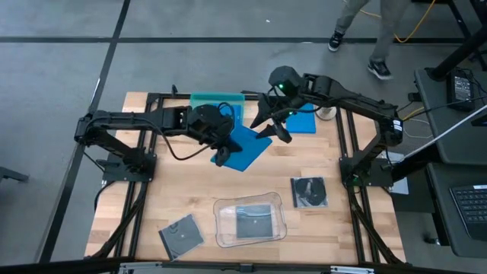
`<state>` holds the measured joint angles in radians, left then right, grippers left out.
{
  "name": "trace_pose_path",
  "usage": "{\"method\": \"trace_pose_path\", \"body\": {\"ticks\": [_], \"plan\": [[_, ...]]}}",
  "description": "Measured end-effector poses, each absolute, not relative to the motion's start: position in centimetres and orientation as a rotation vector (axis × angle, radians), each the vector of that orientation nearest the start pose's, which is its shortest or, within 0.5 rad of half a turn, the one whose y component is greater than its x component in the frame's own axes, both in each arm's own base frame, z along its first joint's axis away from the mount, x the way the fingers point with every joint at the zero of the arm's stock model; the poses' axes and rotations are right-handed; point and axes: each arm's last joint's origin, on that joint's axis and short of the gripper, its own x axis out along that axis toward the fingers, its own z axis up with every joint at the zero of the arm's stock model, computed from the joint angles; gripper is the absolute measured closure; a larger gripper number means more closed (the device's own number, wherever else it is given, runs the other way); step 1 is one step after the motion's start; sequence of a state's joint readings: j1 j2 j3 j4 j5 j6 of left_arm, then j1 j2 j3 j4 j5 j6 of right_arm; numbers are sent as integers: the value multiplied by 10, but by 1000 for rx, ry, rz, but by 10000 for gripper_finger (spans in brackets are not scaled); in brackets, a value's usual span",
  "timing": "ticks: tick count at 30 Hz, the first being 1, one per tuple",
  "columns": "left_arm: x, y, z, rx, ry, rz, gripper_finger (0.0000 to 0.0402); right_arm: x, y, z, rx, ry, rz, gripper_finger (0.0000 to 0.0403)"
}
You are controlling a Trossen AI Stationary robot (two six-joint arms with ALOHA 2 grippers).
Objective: Pick & place jewel cases by type
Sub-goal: Put the bottom blue CD case into the green bin
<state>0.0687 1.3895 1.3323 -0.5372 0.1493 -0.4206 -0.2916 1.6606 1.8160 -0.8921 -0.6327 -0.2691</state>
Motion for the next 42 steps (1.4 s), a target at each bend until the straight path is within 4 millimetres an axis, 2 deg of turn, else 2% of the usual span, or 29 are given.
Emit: {"method": "trace_pose_path", "body": {"ticks": [6,11,22,26,29,32,37,42], "plan": [[300,16,355,-469,593,62,389,333,-82,404,76,605,407,194],[298,19,357,-439,569,158,389,329,-83,406,120,625,384,194],[272,32,387,-341,413,396,393,276,-118,445,87,538,-6,194],[260,33,400,-283,321,519,396,264,-126,451,110,510,-42,194],[253,32,411,-241,248,552,394,268,-129,451,124,437,-10,194],[250,32,419,-216,184,566,395,278,-133,441,134,345,65,194],[248,33,426,-184,135,576,395,294,-139,428,129,159,135,194],[250,33,432,-183,72,568,395,300,-143,424,121,32,134,194]]}}
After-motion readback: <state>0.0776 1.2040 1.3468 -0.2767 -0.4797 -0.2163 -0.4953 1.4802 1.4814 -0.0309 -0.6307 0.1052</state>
